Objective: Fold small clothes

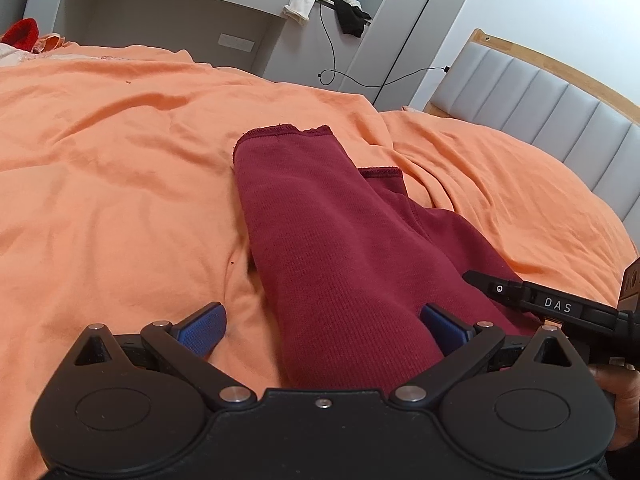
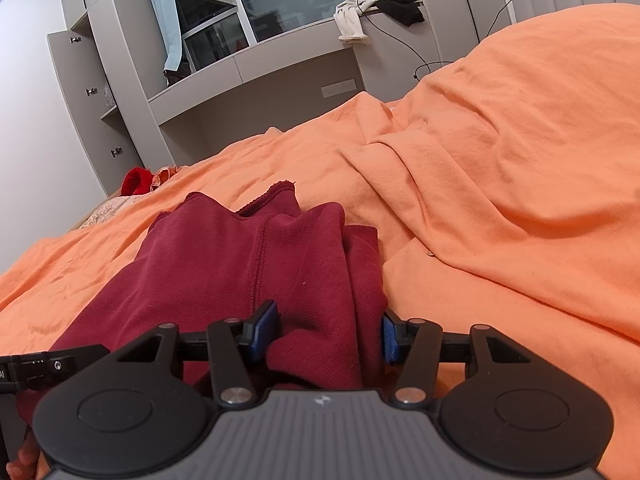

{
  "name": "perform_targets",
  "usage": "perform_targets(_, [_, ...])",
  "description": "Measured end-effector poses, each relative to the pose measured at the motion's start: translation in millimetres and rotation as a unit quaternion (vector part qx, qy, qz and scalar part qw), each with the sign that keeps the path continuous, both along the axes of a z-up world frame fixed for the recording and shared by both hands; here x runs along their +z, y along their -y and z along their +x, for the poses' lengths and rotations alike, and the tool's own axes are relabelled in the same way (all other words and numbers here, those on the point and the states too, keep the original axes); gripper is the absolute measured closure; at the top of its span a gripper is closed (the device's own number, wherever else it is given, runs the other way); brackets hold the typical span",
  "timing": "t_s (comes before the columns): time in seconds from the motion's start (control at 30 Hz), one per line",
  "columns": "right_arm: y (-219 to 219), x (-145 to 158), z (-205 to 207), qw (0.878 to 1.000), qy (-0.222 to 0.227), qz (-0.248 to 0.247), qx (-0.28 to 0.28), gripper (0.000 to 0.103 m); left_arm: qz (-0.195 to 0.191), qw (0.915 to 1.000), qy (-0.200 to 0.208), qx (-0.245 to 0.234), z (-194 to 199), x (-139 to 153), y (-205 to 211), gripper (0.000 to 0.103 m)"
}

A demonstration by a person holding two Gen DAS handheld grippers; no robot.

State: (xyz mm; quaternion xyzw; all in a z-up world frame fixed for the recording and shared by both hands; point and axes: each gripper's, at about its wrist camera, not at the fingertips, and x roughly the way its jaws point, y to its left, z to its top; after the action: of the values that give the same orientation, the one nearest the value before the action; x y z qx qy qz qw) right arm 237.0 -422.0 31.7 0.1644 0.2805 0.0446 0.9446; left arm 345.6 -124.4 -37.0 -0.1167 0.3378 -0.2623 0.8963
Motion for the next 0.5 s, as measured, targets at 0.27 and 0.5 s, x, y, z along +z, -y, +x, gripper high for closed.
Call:
perform_targets(0.27, [-2.9,-1.0,-1.1,1.0,0.005,-0.001,0.001,0.049,0.002,1.0,-0.006,-0.005,3.2,0.7,0.2,0.001])
perform_targets(0.5, [-3.4,-1.2,-0.9,1.0,0.006,-0.001,0.0,0.049,0.0,1.0,-0.007,-0.005,4.2,-0.1,0.3,0.0])
